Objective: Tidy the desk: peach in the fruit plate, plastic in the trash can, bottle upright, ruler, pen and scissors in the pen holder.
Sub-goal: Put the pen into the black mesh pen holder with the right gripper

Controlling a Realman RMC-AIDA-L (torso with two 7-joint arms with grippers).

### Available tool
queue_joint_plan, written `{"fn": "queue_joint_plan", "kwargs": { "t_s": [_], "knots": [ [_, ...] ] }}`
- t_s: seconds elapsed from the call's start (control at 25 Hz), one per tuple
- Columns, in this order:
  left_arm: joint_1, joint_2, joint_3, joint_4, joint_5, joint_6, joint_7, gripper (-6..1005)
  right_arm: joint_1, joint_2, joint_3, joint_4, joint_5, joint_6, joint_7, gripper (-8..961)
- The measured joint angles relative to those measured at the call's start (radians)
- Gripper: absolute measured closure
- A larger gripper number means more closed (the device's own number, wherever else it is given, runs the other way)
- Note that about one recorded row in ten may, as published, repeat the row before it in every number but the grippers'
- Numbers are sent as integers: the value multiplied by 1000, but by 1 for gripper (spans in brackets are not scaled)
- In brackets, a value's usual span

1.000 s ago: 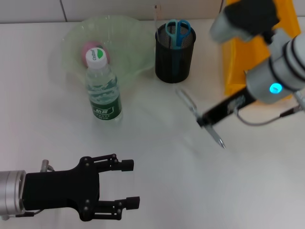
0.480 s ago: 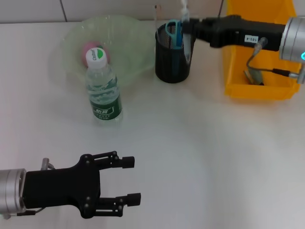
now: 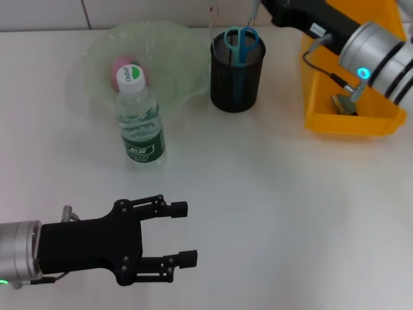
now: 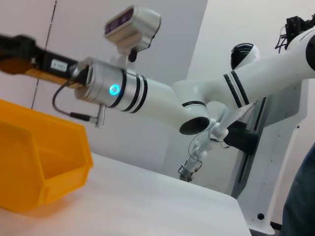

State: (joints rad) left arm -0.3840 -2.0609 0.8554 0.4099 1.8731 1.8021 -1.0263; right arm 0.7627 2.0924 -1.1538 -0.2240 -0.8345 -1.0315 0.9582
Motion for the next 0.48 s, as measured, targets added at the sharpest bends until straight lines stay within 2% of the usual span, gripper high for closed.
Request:
{"fn": "queue_joint_plan", "kwargs": {
  "t_s": [0.2, 0.48],
  "knots": [
    [-3, -1, -5, 1, 0, 0, 0, 197, 39, 1, -6, 50, -2, 32, -24, 773],
    [-7, -1, -7, 3, 0, -5, 6, 197, 42, 1, -17, 55, -2, 55, -26, 760]
  ]
}}
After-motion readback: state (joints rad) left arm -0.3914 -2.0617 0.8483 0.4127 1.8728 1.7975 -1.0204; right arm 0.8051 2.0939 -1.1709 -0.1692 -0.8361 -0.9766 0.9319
